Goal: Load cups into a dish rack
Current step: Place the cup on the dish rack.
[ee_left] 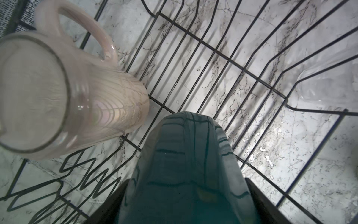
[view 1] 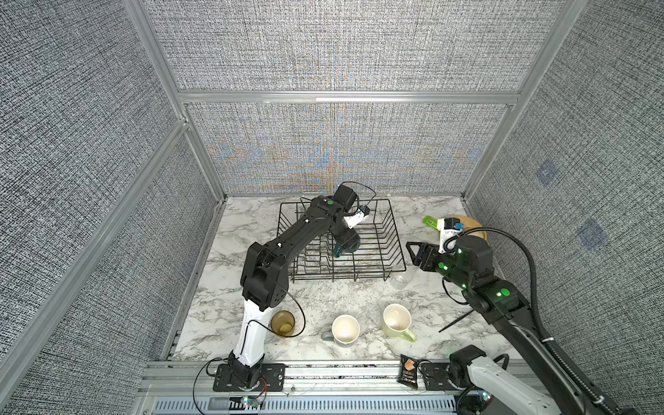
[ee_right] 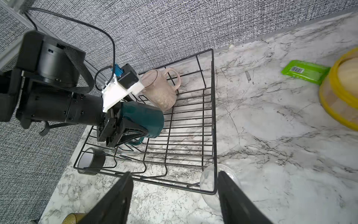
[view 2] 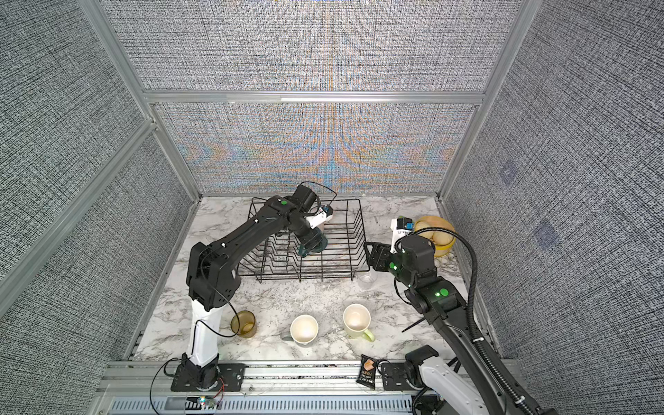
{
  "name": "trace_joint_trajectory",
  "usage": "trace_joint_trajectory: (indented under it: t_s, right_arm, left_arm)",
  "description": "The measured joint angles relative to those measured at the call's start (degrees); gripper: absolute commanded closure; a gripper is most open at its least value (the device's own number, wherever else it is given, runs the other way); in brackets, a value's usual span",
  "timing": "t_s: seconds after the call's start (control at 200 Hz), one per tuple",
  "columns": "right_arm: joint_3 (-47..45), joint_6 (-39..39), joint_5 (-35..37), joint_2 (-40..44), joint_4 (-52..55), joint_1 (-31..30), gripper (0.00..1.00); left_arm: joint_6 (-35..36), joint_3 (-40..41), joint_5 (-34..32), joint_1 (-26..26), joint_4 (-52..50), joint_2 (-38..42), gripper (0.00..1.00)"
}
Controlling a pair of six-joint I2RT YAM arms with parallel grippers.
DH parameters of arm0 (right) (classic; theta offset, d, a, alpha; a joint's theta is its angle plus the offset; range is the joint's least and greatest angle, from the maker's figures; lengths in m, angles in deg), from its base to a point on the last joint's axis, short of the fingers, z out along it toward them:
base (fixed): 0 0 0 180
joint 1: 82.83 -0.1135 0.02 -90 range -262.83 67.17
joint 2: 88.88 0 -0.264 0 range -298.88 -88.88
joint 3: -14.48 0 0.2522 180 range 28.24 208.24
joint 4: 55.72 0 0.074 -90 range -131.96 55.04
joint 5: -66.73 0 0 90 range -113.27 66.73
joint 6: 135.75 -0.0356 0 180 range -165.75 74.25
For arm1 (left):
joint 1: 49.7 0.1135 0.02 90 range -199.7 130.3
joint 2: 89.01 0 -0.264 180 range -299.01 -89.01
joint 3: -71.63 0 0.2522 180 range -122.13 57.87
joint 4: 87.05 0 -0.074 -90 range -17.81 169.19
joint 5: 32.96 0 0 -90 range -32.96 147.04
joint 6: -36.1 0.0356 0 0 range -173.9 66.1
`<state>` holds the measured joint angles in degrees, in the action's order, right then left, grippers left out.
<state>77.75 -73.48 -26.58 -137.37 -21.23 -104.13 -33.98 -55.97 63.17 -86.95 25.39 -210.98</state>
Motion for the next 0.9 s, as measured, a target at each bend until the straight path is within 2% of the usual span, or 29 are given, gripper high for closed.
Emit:
trace_joint_trajectory:
  t_s: [0.13,0.58,0.68,0.9]
  right_arm:
    - [1.4,0.4,0.0,-1.8,0.1,0.0,0.31]
    - [2.1,-0.4,-1.7,-3.9,-0.3,0.0,0.31]
    - [1.6,-0.4,-1.5,-3.3,-0.4,0.0,0.31]
    - [1.4,-0.4,-1.5,-3.7,-0.4,0.0,0.31]
  left_arm:
    - [2.8,-0.5,-0.8,-0.1,0.3,-2.0,0.44]
    - [9.9,-6.4,-6.8,-0.2,0.2,-8.1,0.43]
    - [10.3,-8.7,-8.2,-0.3,-0.8,-9.8,0.41]
    - [10.5,-8.0,-10.4,-0.3,-1.6,-9.5,0.34]
